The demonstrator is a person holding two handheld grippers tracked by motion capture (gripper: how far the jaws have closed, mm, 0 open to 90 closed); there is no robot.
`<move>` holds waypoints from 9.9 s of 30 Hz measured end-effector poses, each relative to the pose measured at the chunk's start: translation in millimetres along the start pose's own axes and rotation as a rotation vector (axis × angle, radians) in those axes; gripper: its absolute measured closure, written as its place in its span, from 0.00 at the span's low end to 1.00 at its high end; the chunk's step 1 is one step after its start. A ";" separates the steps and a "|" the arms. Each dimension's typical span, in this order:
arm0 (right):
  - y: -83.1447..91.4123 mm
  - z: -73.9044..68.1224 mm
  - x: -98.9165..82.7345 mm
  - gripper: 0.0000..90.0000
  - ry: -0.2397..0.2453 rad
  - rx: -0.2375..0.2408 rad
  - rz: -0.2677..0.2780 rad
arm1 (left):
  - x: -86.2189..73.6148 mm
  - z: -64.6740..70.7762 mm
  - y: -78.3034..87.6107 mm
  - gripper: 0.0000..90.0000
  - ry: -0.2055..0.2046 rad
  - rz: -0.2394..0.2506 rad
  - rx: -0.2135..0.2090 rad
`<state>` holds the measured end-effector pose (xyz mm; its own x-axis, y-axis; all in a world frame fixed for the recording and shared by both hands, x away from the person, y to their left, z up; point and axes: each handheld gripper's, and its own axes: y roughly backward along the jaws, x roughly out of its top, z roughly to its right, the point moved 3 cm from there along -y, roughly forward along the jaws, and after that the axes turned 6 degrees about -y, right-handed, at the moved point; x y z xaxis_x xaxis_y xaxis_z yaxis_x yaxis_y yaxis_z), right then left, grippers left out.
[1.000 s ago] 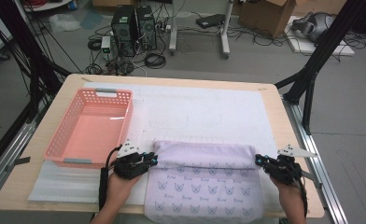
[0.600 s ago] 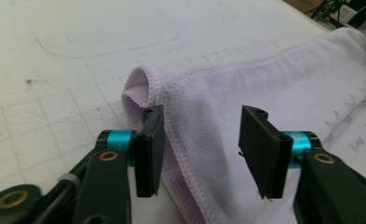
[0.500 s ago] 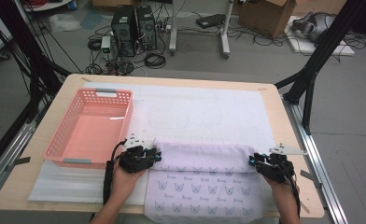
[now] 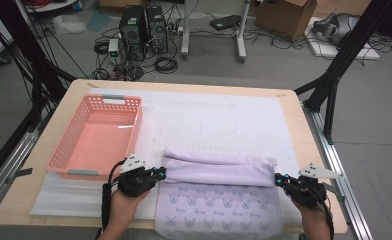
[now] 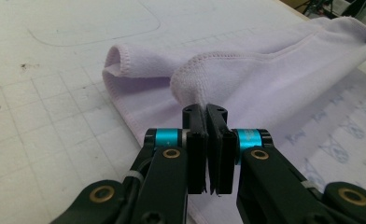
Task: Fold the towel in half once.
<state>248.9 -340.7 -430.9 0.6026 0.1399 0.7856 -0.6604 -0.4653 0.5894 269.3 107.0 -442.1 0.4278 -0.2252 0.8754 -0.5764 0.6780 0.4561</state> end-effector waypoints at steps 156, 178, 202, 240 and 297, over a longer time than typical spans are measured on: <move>-64.5 38.8 34.2 0.94 0.018 -0.027 -0.050 | 18.7 -17.1 -64.0 0.93 -0.008 -0.021 -0.026; -6.7 9.3 -22.4 0.80 0.038 0.019 -0.034 | -17.6 27.4 -7.8 0.90 -0.064 0.029 -0.100; -0.7 -7.5 -22.3 0.97 0.052 0.054 -0.019 | -18.4 44.1 -0.4 0.94 -0.081 -0.017 -0.145; -16.4 2.6 -25.3 0.96 0.007 -0.092 -0.062 | -15.9 2.0 -22.5 0.95 -0.019 -0.114 0.025; -57.1 28.9 40.5 0.78 0.069 -0.045 -0.014 | 40.2 -27.1 -57.5 0.58 -0.069 0.026 -0.009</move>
<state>324.0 -333.8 -438.2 0.5810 0.2065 0.7873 -0.6725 -0.4230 0.6073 338.5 77.9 -437.4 0.3636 -0.2543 0.8962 -0.5802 0.6908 0.4315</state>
